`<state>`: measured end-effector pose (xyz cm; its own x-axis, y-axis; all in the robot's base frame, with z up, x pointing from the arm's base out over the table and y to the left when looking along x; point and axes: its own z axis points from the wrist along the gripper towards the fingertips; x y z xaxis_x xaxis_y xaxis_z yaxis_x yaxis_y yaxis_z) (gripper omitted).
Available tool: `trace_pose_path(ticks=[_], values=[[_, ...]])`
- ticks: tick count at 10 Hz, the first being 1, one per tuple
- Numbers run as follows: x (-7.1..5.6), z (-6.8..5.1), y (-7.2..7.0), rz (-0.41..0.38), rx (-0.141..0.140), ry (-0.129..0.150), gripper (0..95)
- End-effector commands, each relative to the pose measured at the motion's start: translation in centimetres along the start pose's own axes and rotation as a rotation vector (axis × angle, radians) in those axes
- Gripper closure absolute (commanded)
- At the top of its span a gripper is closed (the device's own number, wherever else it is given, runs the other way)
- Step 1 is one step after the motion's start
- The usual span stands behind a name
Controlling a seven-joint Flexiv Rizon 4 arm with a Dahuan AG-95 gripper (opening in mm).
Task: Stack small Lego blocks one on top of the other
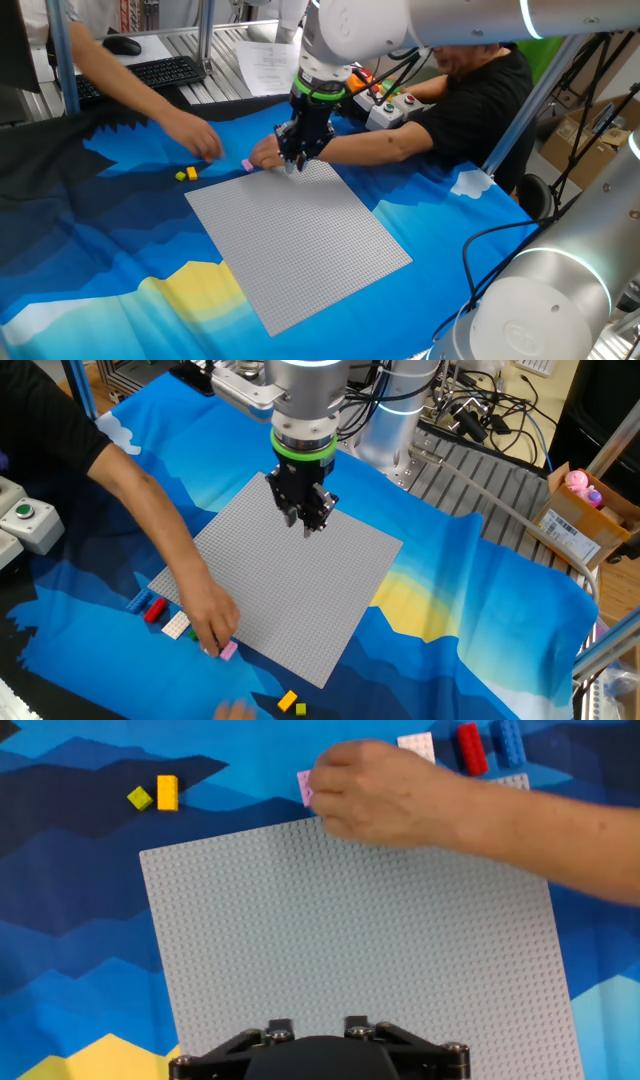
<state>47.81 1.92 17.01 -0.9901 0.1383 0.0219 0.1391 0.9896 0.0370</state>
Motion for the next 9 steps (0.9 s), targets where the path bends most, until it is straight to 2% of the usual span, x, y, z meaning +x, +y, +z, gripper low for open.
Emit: trace_pose_path(ticks=[1,3,6,9], values=[[-0.07,0.03,-0.01,-0.039,-0.011,0.002,95.0],[-0.06,0.02,-0.01,-0.021,-0.012,0.008,95.0],[-0.05,0.01,0.00,-0.051,-0.008,0.007,95.0],[-0.12,0.11,0.05,0.008,0.006,0.062,95.0]])
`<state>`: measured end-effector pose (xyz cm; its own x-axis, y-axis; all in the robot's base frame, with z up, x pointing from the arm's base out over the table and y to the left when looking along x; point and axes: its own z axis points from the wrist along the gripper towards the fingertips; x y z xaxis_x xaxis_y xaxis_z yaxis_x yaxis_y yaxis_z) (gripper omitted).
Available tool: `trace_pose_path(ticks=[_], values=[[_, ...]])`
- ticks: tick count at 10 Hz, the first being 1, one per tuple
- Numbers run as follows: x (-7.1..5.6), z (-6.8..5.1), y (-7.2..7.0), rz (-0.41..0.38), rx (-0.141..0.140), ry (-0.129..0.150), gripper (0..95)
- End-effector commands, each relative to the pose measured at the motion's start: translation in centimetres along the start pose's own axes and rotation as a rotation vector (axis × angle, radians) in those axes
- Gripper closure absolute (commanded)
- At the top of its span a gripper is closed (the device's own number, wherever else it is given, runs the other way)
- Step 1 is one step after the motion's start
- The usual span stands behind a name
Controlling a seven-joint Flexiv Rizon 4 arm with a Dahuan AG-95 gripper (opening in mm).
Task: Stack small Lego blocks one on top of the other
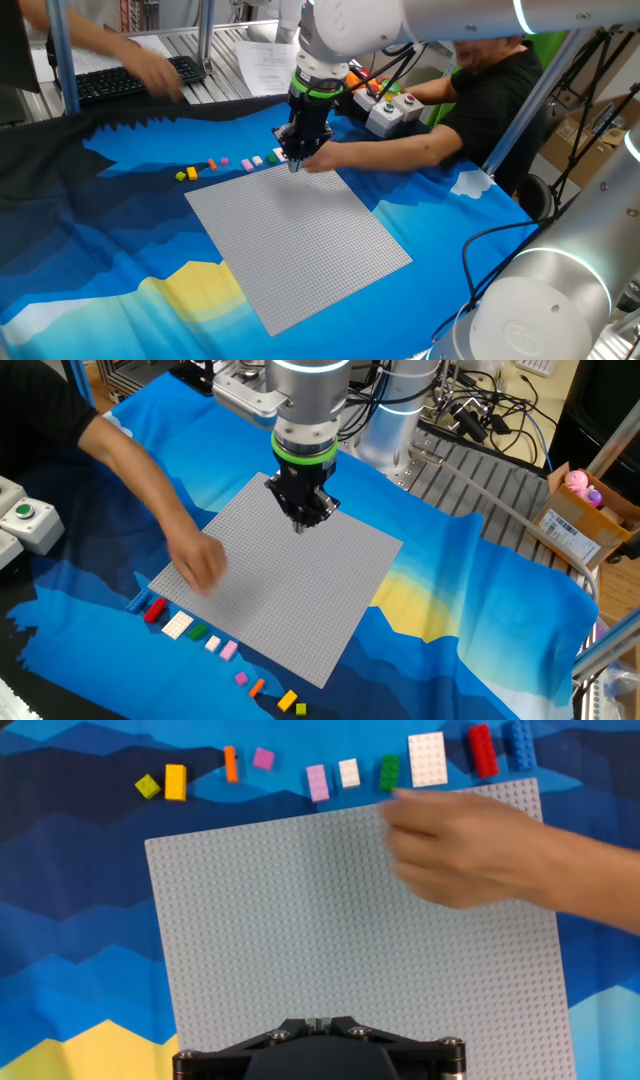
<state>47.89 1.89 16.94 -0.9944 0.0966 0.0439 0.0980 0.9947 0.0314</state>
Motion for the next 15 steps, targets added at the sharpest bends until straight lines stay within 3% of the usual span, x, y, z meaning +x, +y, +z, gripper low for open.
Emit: trace_pose_path(ticks=[1,3,5,12,15], values=[[-0.09,0.13,0.09,0.068,-0.003,0.045,95.0],[-0.25,0.22,0.15,0.096,-0.004,0.044,95.0],[-0.30,0.33,0.21,0.098,-0.005,0.064,95.0],[-0.20,0.23,0.48,0.152,-0.003,0.070,95.0],[-0.19,0.22,0.54,0.086,-0.001,0.068,95.0]])
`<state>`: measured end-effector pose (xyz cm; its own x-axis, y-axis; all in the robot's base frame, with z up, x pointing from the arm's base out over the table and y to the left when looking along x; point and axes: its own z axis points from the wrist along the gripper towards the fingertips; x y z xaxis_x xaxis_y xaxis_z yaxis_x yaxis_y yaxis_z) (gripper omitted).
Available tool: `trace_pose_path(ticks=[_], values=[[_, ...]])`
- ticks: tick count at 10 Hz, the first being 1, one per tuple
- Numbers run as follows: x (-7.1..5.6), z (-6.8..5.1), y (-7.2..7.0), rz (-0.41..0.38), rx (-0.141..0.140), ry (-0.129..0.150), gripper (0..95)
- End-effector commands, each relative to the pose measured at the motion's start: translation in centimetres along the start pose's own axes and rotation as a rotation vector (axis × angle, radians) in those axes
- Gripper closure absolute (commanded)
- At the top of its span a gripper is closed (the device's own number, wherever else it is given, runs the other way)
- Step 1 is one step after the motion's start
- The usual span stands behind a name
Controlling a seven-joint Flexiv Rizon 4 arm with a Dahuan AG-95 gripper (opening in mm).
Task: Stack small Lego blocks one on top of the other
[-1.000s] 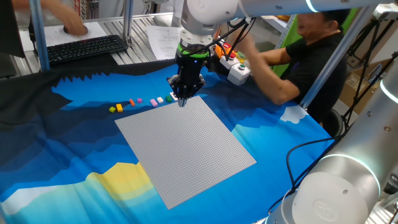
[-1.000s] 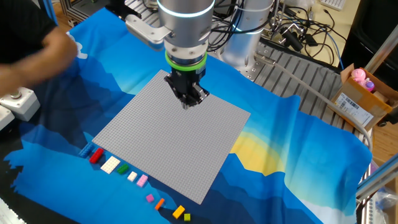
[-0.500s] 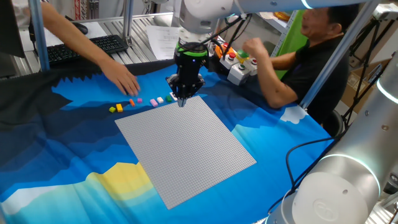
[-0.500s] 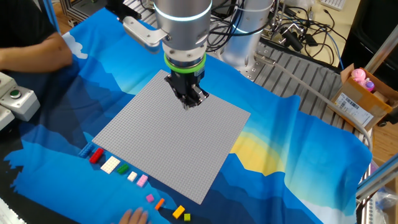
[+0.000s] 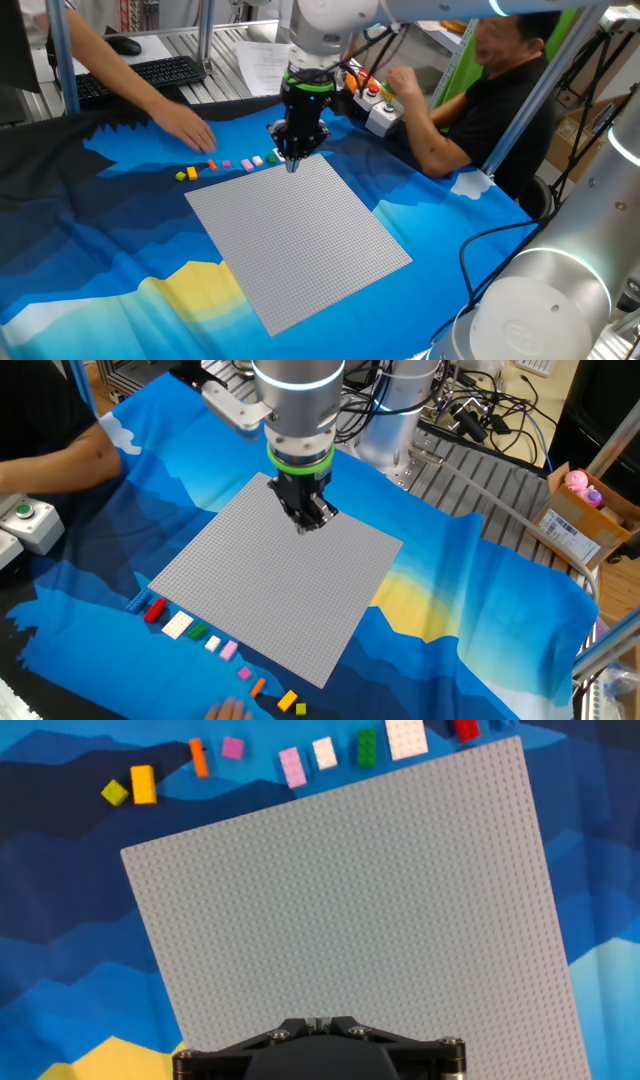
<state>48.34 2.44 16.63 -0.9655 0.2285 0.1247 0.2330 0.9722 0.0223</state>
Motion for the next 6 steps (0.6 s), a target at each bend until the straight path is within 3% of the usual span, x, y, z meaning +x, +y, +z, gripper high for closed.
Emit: trace_pose_path(ticks=[1,4,6], values=[[0.2,-0.1,0.0,-0.064,0.002,-0.007,95.0],[-0.6,-0.1,0.3,-0.090,-0.008,-0.018,95.0],[-3.3,-0.5,0.7,-0.129,0.008,-0.024,95.0]])
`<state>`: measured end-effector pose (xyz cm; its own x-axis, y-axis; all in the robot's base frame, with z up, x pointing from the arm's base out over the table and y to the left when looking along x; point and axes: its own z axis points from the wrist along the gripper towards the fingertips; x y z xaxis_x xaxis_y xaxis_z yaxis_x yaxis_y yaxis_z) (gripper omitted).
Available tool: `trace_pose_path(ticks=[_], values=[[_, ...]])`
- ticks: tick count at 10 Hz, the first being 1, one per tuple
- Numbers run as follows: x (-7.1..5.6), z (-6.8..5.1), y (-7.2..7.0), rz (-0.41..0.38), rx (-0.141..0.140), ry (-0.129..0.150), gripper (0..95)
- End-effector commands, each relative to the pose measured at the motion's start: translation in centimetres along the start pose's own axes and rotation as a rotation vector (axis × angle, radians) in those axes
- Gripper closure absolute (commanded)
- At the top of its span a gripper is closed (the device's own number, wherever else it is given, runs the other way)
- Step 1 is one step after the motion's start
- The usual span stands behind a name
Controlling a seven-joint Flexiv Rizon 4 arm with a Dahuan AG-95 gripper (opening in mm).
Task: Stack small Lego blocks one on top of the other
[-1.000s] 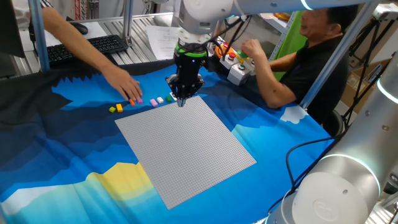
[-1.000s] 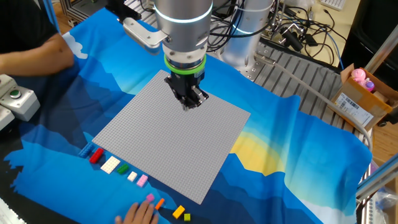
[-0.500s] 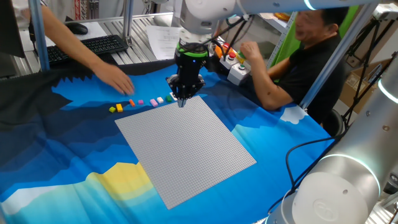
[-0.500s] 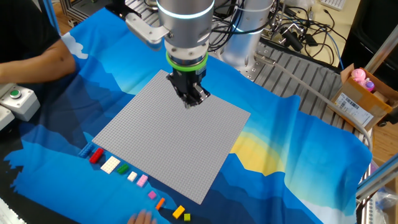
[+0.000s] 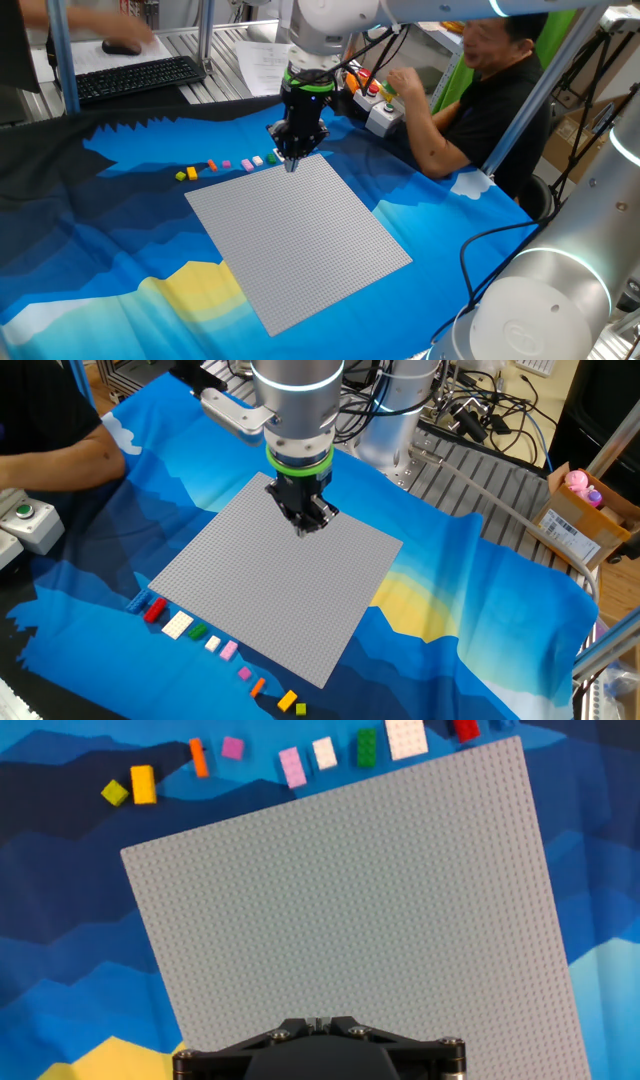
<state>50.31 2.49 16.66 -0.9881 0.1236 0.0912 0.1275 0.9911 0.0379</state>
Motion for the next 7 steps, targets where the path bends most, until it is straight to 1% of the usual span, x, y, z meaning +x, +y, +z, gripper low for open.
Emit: trace_pose_path(ticks=[1,2,4,5,7], values=[[-3.2,-0.3,-0.3,-0.067,0.039,0.002,95.0],[-5.1,-0.3,-0.8,-0.117,0.073,-0.004,95.0],[-7.9,-0.5,-1.8,-0.169,0.074,-0.001,95.0],[-9.5,-0.4,-2.6,-0.168,0.073,-0.015,95.0],[-11.3,0.0,-3.7,-0.187,0.072,-0.037,95.0]])
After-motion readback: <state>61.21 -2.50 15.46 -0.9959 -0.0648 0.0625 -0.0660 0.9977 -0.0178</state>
